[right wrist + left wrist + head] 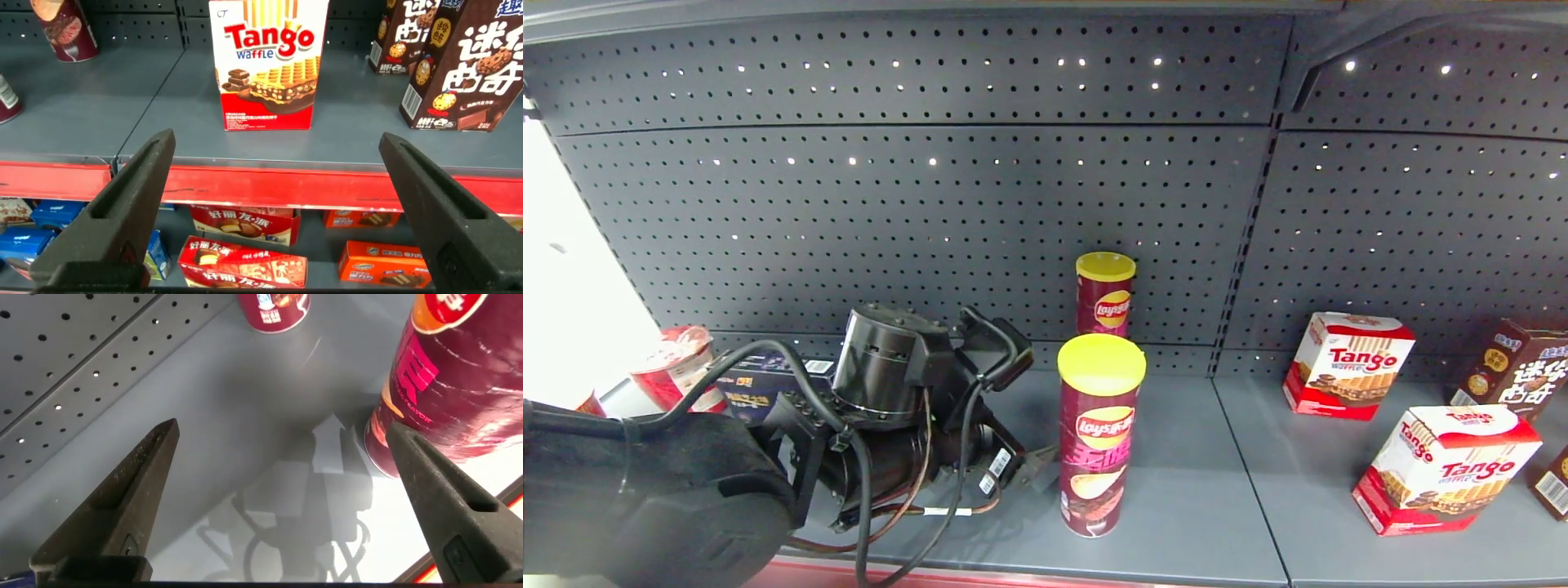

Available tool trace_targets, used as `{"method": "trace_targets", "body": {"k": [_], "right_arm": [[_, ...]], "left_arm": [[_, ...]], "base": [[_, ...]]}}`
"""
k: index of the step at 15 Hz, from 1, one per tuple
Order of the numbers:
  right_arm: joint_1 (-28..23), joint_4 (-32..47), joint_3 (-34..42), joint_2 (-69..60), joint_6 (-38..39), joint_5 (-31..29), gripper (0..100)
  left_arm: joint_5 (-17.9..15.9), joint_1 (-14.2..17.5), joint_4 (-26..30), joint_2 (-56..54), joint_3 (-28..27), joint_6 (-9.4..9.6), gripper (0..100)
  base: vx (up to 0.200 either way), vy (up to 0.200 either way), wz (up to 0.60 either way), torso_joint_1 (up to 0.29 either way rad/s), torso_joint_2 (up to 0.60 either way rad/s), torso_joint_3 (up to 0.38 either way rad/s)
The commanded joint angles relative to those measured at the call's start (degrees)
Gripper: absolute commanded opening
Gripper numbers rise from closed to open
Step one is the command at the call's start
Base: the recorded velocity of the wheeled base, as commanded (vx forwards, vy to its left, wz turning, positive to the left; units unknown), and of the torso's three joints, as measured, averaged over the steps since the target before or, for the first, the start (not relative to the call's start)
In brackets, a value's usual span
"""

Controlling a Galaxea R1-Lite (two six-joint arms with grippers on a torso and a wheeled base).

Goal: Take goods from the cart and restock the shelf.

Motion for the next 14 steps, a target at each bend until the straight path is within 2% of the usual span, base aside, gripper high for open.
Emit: {"method": "trace_targets", "body": {"k": [1,14], "right_arm": [[0.00,0.04,0.00,0.02,-0.02,-0.02,100],[0.00,0.04,0.00,0.02,-0.02,-0.02,100]], "left_arm": [[0.04,-0.36,-0.04,0.30,-0.23,0.02,100],[0.04,-0.54,-0.04,1.61,-0.94,-0.07,100]], "base": [[0.000,0.000,0.00,0.000,0.00,0.000],[0.000,0.000,0.00,0.000,0.00,0.000]]}}
